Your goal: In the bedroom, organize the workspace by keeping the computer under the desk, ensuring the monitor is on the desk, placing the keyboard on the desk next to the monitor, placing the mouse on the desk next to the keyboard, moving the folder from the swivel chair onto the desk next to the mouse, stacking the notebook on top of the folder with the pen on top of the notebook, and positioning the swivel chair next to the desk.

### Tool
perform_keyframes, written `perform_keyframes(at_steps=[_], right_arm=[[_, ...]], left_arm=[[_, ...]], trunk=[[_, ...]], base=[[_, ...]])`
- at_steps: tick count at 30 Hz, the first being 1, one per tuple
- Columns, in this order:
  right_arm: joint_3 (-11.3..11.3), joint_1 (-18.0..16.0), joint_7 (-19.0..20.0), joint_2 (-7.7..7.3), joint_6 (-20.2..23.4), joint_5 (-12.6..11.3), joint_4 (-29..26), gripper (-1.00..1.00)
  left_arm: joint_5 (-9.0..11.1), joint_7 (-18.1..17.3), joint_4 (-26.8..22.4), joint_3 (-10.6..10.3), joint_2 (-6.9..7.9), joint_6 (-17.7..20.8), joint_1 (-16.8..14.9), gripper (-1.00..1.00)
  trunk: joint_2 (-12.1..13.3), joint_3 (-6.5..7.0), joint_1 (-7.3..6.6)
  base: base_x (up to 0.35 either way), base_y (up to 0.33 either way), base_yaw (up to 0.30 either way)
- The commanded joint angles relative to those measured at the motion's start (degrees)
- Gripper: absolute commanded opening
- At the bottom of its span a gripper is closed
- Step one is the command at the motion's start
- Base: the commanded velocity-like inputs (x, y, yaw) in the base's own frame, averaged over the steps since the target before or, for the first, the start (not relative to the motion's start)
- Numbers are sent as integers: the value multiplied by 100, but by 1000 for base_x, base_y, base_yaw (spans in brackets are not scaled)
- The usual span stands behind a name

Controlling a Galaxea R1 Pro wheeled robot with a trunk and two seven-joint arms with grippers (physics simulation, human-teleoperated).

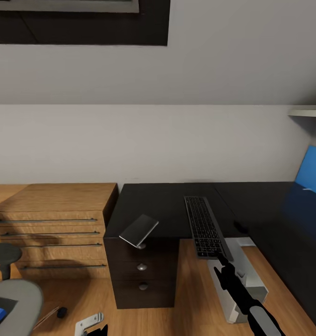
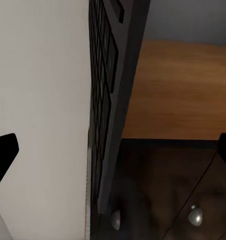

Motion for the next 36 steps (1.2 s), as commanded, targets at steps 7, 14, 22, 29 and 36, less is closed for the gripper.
perform_keyframes(at_steps=[7, 14, 22, 29, 36], right_arm=[[-15, -3, 8, -6, 54, -46, 2, 100], [-13, -3, 8, -8, 53, -44, 2, 100], [-11, -3, 8, -8, 48, -42, 2, 100], [-12, -3, 8, -8, 46, -42, 2, 100], [-11, -3, 6, -8, 54, -33, 0, 100]], left_arm=[[60, -44, 82, -3, 5, 31, 1, 100], [58, -52, 116, -6, 4, 31, 1, 100], [62, -48, 119, -6, 7, 31, 1, 100], [66, -44, 119, -6, 8, 31, 1, 100], [62, -50, 119, -6, 3, 31, 1, 100]], trunk=[[-3, -5, 1], [-3, -5, 1], [-3, -5, 1], [-3, -5, 1], [-3, -5, 1]], base=[[186, 0, 0], [40, 0, 0], [3, 0, 0], [0, 0, 0], [0, 0, 0]])
